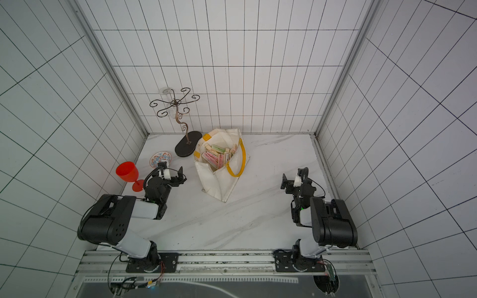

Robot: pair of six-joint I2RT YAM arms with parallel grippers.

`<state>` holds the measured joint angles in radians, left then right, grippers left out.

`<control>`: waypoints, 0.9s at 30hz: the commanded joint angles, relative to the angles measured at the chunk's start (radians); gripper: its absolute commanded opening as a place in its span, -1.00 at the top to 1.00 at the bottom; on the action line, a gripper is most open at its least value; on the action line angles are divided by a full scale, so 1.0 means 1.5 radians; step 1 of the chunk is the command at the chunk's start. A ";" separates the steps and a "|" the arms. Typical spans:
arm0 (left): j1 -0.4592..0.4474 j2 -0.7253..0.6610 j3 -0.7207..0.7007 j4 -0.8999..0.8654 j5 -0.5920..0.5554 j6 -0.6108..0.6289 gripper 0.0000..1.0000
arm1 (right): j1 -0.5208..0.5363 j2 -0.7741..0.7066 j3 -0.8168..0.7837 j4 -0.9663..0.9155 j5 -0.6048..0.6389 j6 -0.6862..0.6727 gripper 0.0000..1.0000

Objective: Take out the folding fans from the tote bags
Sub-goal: Pick up the canvas bag from the center of the board.

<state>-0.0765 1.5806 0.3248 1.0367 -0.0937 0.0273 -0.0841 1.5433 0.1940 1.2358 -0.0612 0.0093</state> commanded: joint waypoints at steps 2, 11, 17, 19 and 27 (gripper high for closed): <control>0.002 0.008 0.009 0.021 -0.006 0.006 -0.95 | 0.006 0.004 0.041 0.020 0.006 -0.009 -0.99; 0.006 -0.007 0.014 0.000 -0.017 -0.005 -0.95 | 0.007 0.000 0.046 0.006 0.010 -0.011 -0.99; 0.007 -0.083 0.020 -0.073 -0.027 -0.010 -0.95 | 0.007 -0.052 0.118 -0.160 0.034 -0.002 -0.99; 0.007 -0.114 0.021 -0.096 -0.038 -0.014 -0.95 | 0.006 -0.066 0.122 -0.176 0.054 0.007 -0.99; 0.007 -0.249 0.076 -0.274 -0.068 -0.114 -0.95 | 0.007 -0.179 0.152 -0.284 0.114 0.063 -0.99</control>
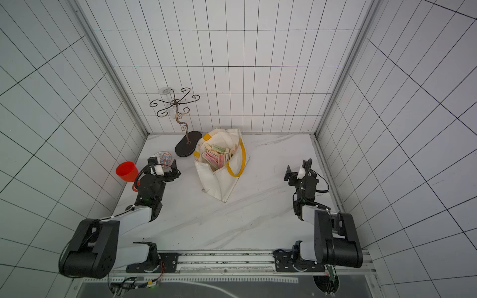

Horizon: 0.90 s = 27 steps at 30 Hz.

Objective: Take out the folding fans from the tote bags
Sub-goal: Pick up the canvas bag from the center of the board.

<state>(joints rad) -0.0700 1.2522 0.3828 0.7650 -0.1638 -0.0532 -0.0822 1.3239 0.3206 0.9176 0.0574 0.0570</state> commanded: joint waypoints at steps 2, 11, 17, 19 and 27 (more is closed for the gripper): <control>0.003 -0.062 0.078 -0.189 -0.034 -0.116 -0.95 | 0.005 -0.054 0.104 -0.149 0.067 0.054 -0.99; 0.002 -0.100 0.246 -0.421 0.065 -0.255 -0.95 | 0.000 -0.079 0.199 -0.327 0.065 0.118 -0.99; -0.006 -0.046 0.324 -0.492 0.121 -0.316 -0.95 | -0.001 -0.106 0.235 -0.409 0.106 0.145 -0.99; -0.015 -0.028 0.342 -0.507 0.123 -0.316 -0.95 | -0.001 -0.119 0.240 -0.423 0.115 0.145 -0.99; -0.078 0.074 0.440 -0.605 0.113 -0.262 -0.95 | -0.001 -0.163 0.245 -0.438 0.124 0.146 -0.99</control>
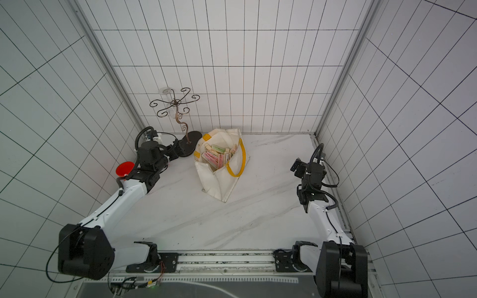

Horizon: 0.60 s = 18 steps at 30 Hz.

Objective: Take out the folding fans from the tote bags
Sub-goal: Pick up the canvas bag from the center of the board.

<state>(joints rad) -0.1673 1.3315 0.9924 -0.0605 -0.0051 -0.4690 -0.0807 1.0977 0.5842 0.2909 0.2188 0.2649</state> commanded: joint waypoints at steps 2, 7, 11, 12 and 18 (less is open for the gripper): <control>-0.019 0.043 0.048 -0.068 0.018 0.022 -0.95 | -0.004 -0.016 0.070 -0.022 0.020 0.007 -0.99; -0.022 0.092 0.090 -0.114 0.051 0.048 -0.95 | -0.004 -0.016 0.068 -0.024 0.021 0.009 -0.99; -0.026 0.126 0.122 -0.154 0.073 0.072 -0.95 | -0.004 -0.011 0.069 -0.021 0.011 0.008 -0.99; -0.026 0.135 0.127 -0.163 0.075 0.077 -0.95 | -0.004 -0.010 0.070 -0.022 0.008 0.008 -0.99; -0.027 0.168 0.147 -0.196 0.079 0.088 -0.95 | -0.004 -0.002 0.073 -0.019 0.001 0.008 -0.99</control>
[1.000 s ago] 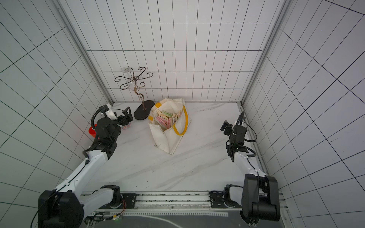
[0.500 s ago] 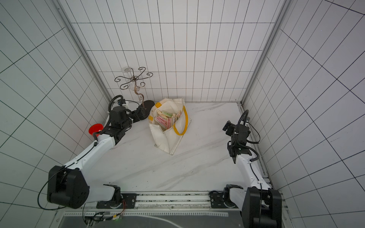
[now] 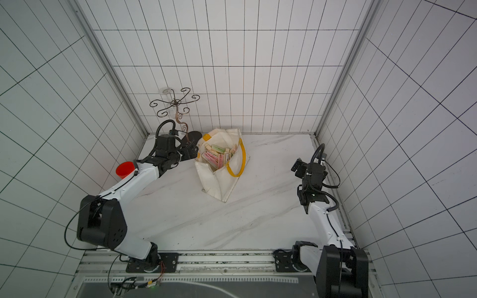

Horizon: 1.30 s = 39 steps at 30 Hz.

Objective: Take out the folding fans from the tote bags
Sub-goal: Pick up the canvas bag from the center of the board.

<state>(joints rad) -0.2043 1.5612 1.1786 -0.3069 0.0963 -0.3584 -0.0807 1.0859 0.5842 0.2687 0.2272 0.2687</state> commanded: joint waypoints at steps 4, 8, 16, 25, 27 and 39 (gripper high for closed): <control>-0.003 0.027 0.024 -0.033 0.013 0.014 -0.95 | -0.004 0.015 0.079 -0.005 -0.013 0.005 -0.99; -0.003 0.039 0.029 -0.041 -0.003 0.016 -0.94 | -0.004 0.018 0.082 -0.005 -0.021 0.005 -0.99; -0.003 0.070 0.056 -0.044 0.018 0.015 -0.87 | -0.004 0.032 0.081 0.001 -0.024 0.005 -0.99; -0.030 0.118 0.116 -0.046 0.069 -0.001 -0.81 | -0.004 0.038 0.081 0.003 -0.036 0.007 -0.99; -0.029 0.130 0.120 -0.048 0.066 -0.007 -0.81 | -0.004 0.034 0.083 0.001 -0.040 0.010 -0.99; -0.035 0.153 0.151 -0.064 0.092 -0.011 0.62 | -0.004 0.004 0.097 -0.018 -0.105 0.033 -0.98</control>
<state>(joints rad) -0.2443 1.7771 1.3830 -0.3759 0.2146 -0.3882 -0.0822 1.1137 0.6178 0.2611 0.1085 0.2974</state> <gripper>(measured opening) 0.217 0.991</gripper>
